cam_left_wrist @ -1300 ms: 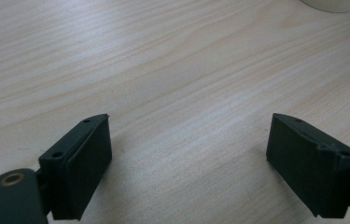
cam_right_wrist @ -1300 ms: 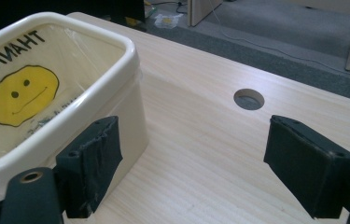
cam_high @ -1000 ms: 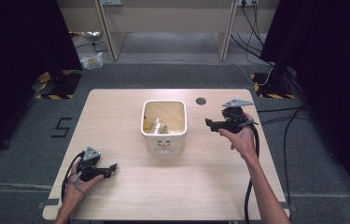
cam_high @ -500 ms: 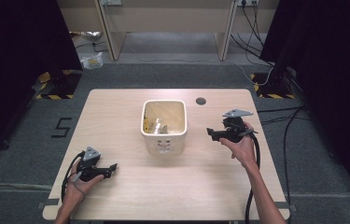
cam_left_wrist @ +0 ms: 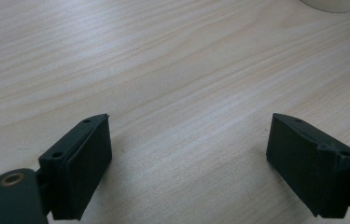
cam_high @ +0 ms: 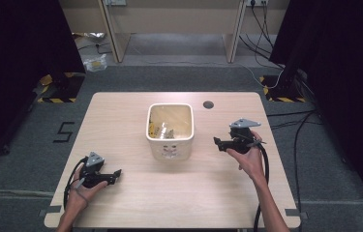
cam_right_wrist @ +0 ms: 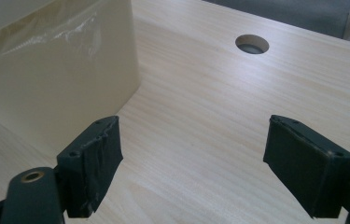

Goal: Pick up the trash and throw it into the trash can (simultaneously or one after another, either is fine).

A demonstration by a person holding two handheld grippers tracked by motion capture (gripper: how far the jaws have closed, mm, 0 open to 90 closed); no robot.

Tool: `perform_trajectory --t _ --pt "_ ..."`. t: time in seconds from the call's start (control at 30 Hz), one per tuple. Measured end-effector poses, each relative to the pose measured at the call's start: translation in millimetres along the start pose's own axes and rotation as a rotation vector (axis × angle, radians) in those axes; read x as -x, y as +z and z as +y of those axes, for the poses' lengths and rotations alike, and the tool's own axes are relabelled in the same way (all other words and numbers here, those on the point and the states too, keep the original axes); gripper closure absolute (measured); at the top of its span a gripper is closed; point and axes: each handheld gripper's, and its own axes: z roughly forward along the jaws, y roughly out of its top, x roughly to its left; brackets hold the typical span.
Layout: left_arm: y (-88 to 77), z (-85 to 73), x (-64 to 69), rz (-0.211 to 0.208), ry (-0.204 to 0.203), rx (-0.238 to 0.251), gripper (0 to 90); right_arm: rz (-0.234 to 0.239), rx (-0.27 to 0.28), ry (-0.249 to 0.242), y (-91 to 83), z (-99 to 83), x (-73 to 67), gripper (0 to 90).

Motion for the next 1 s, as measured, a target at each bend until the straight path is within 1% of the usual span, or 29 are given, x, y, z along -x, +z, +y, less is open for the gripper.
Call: perform_trajectory --t 0.03,0.07,0.13,0.2,0.27,0.47,0.57,0.6,0.73,0.9,1.0 --pt "0.0 0.0 0.0 0.0 0.0 0.0 13.2 0.001 -0.001 -0.004 0.2 -1.1 -0.1 19.0" --pt "0.0 0.0 0.0 0.0 0.0 0.0 13.3 0.009 -0.006 0.002 1.2 -3.6 -1.6 19.0" --pt "0.0 0.0 0.0 0.0 0.0 0.0 13.2 0.011 -0.015 -0.012 2.8 -6.4 -2.9 19.0" --pt "0.0 0.0 0.0 0.0 0.0 0.0 13.3 0.008 -0.02 -0.01 4.3 -8.9 -5.0 19.0" --pt "0.0 0.0 0.0 0.0 0.0 0.0 13.3 0.012 -0.009 -0.009 5.3 -10.1 -5.4 19.1" --pt "0.0 0.0 0.0 0.0 0.0 0.0 13.2 0.018 -0.001 -0.006 7.7 -15.7 -9.5 19.1" --pt "0.0 0.0 0.0 0.0 0.0 0.0 13.3 0.022 -0.011 -0.012 8.7 -17.2 -10.3 19.1" --pt "0.0 0.0 0.0 0.0 0.0 0.0 13.3 0.022 -0.007 0.0 8.5 -17.4 -10.5 19.1" --pt "0.0 0.0 0.0 0.0 0.0 0.0 13.3 0.021 -0.001 0.006 9.3 -17.5 -10.3 19.1" --pt "0.0 0.0 0.0 0.0 0.0 0.0 13.3 0.028 -0.011 -0.006 11.3 -19.8 -12.5 19.1" --pt "0.0 0.0 0.0 0.0 0.0 0.0 13.3 0.023 -0.012 -0.003 11.1 -23.3 -12.9 19.2"
